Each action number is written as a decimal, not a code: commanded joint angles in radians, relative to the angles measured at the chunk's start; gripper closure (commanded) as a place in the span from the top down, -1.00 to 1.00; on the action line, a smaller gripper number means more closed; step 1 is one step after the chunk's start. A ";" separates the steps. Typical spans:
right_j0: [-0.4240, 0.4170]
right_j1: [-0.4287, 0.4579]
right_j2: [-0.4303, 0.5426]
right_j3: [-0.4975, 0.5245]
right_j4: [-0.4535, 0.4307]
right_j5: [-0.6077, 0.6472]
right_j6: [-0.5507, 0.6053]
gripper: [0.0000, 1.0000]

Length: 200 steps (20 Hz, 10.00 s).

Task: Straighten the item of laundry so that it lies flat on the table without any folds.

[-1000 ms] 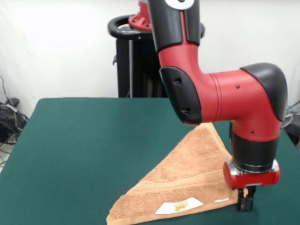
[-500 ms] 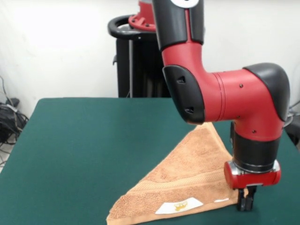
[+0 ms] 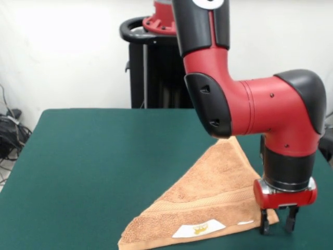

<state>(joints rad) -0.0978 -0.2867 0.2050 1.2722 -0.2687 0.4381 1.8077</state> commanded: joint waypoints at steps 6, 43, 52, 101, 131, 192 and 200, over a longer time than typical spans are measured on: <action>0.024 0.016 -0.045 0.049 0.029 0.049 0.145 1.00; -0.053 -0.041 -0.019 0.244 0.016 0.013 0.092 1.00; -0.046 -0.071 0.000 0.304 0.051 0.038 0.114 1.00; 0.058 0.064 -0.098 0.175 0.057 -0.191 0.166 -1.00; 0.051 -0.180 -0.034 0.366 0.253 0.129 0.150 -1.00; -0.013 -0.421 -0.002 0.615 0.496 0.210 0.133 -1.00; -0.060 -0.474 0.011 0.734 0.475 0.155 0.085 -1.00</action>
<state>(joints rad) -0.1169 -0.7520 0.1470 1.9273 0.1804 0.5767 1.8077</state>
